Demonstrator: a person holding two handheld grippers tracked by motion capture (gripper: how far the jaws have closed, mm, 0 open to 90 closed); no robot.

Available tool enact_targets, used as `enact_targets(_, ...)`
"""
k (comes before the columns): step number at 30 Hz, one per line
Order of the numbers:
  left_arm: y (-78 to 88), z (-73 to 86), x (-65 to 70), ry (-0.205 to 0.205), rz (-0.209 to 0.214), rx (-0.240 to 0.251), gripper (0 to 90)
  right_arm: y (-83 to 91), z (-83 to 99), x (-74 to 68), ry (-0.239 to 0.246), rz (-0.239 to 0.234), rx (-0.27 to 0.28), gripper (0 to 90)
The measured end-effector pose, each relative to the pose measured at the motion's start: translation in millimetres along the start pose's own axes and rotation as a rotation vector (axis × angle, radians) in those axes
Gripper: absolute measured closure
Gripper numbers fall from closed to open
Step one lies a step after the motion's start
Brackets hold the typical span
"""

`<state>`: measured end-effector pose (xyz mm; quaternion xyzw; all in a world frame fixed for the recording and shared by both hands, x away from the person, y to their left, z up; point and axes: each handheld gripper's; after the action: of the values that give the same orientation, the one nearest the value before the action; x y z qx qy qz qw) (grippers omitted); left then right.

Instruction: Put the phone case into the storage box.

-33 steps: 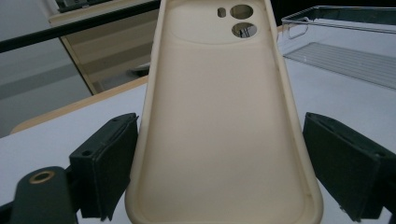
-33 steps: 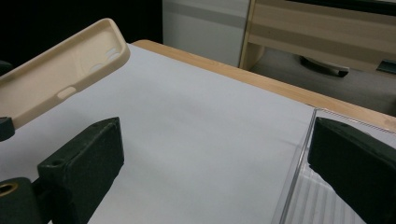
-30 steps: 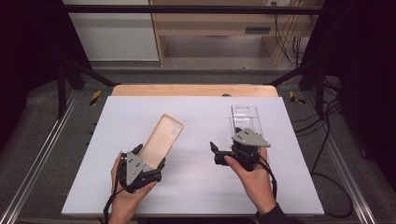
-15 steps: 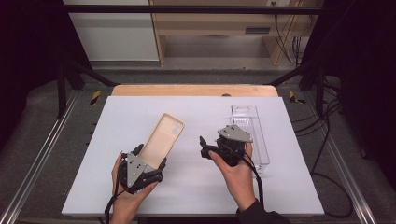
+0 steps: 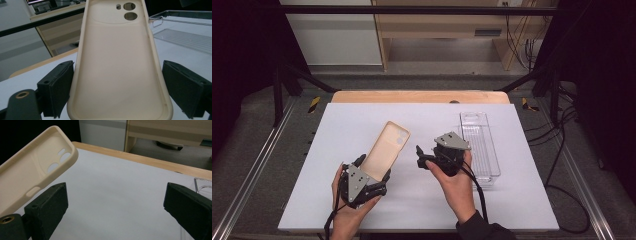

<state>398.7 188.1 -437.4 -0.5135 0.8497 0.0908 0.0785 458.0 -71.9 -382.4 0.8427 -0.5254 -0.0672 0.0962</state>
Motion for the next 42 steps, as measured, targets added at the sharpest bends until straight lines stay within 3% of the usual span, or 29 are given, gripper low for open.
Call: enact_targets(42, 2.6, -5.1, 5.8, -0.03, -0.002, 0.037, 12.0, -18.0, 1.9, -25.1, -0.087, -0.048, -0.012, 8.2)
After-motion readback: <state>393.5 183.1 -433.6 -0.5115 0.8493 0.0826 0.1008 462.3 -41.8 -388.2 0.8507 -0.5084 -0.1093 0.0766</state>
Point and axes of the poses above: each handheld gripper's, and its own axes: y roughly backward along the jaws, z roughly out of its underside, x roughly to its right, and after that the axes turned 9 degrees about x, right-handed
